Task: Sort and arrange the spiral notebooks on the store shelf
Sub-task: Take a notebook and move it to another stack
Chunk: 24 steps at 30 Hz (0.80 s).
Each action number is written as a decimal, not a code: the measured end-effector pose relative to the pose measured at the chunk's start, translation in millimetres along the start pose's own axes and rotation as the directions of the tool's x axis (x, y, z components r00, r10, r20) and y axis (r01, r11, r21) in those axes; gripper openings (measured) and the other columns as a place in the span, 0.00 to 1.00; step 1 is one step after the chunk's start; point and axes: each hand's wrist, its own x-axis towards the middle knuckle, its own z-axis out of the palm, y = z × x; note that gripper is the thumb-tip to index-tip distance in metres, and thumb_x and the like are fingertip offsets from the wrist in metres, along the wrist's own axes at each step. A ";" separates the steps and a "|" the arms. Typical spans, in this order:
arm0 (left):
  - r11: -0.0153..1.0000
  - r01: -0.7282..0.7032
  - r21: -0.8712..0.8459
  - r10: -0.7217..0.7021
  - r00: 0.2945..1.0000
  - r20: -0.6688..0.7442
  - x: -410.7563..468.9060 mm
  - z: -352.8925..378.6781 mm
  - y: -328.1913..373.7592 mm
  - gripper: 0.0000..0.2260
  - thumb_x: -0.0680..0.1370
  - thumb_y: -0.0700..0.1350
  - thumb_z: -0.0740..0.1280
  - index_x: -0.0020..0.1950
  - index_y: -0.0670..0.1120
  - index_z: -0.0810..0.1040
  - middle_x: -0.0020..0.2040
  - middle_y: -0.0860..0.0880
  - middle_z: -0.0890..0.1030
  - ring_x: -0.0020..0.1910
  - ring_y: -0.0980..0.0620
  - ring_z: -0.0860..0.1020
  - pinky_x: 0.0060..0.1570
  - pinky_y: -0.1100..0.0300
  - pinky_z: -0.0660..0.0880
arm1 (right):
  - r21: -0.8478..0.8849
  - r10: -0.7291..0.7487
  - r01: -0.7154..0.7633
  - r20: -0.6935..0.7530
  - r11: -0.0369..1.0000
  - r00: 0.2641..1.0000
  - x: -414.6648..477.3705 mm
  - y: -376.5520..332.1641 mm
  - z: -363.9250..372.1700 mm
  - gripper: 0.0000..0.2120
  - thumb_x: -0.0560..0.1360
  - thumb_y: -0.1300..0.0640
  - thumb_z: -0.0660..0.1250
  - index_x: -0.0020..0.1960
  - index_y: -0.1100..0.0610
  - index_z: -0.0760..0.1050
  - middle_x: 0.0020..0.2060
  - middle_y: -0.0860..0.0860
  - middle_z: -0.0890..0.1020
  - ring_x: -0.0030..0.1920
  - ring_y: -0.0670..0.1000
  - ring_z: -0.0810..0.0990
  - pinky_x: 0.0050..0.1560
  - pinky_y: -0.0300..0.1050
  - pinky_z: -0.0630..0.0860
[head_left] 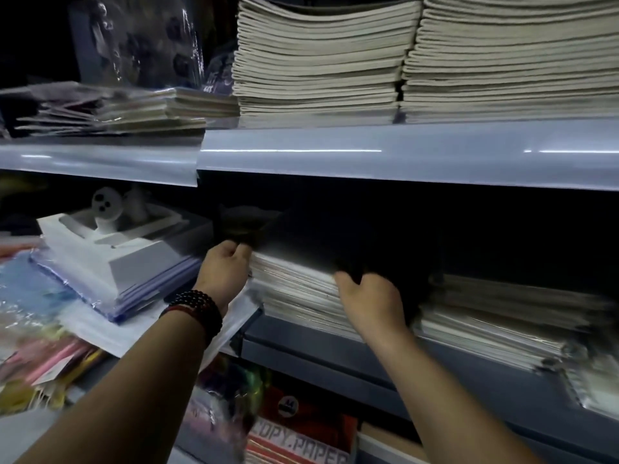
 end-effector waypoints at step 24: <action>0.997 0.028 -0.069 -0.014 0.981 0.194 -1.9 -1.9 -4.6 0.20 0.82 0.46 0.60 0.29 0.53 0.64 0.25 0.57 0.65 0.32 0.51 0.62 0.42 0.52 0.62 | 0.184 0.016 -0.020 0.026 0.983 1.000 -6.8 3.0 -1.2 0.22 0.82 0.52 0.60 0.31 0.59 0.66 0.29 0.50 0.70 0.30 0.49 0.69 0.32 0.45 0.65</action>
